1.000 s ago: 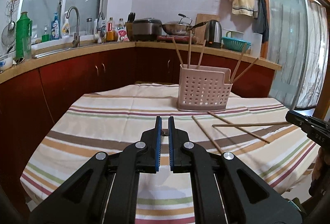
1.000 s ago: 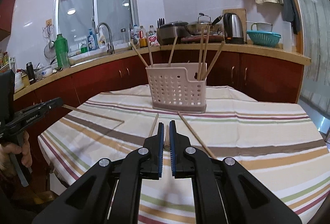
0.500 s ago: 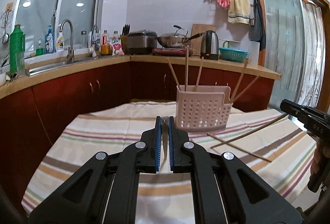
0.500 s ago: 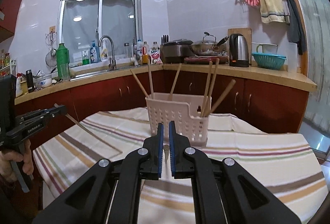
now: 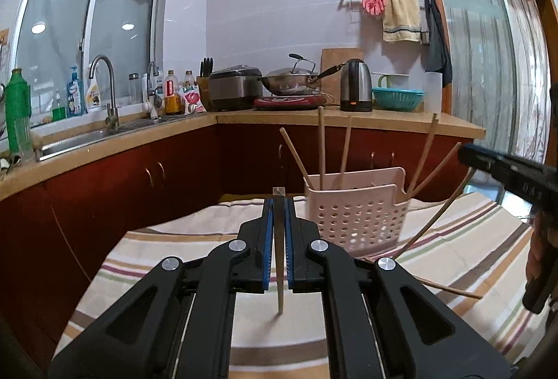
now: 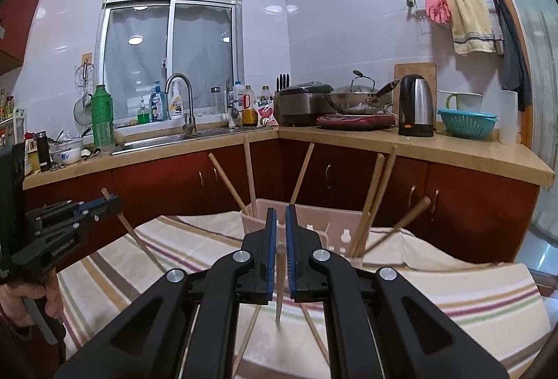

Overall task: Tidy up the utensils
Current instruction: 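Lift both held chopsticks and lower them toward the caddy, then open the right tool into the caddy while the left tool holds its chopstick above it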

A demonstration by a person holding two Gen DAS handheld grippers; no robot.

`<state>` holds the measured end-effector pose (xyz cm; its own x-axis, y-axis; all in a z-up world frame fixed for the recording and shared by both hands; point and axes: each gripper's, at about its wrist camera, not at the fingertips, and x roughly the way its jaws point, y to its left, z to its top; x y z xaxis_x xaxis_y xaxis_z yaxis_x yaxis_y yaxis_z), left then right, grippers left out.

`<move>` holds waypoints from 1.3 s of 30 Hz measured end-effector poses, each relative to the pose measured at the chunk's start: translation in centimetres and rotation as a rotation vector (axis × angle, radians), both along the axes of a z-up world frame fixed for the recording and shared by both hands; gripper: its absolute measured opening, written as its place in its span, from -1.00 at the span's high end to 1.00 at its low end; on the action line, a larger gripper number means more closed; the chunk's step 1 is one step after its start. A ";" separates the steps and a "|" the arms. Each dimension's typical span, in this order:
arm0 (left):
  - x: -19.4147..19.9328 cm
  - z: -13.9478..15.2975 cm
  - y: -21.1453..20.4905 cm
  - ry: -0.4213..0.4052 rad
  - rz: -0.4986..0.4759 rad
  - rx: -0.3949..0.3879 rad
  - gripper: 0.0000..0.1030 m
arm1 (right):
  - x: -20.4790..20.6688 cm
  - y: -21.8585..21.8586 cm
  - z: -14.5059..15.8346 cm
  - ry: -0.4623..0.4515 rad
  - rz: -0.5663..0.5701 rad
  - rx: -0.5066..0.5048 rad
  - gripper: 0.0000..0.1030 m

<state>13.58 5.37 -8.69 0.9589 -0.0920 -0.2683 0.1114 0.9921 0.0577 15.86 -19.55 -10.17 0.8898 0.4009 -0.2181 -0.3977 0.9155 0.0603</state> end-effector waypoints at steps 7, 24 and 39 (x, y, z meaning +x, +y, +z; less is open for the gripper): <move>2.1 0.3 0.3 -0.010 -0.004 -0.011 0.87 | 2.3 0.8 0.2 0.006 0.005 -0.006 0.88; 4.2 1.4 -0.6 -0.029 -0.051 -0.032 0.87 | 3.2 -0.1 0.5 0.020 0.001 -0.017 0.98; 2.8 0.8 -0.9 -0.007 -0.034 -0.017 0.87 | 2.8 -5.6 -4.0 0.178 -0.079 -0.032 0.97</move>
<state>16.36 4.45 -7.94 0.9571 -0.1290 -0.2593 0.1445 0.9886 0.0414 18.64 -25.14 -14.20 0.8645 0.3222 -0.3858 -0.3107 0.9459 0.0938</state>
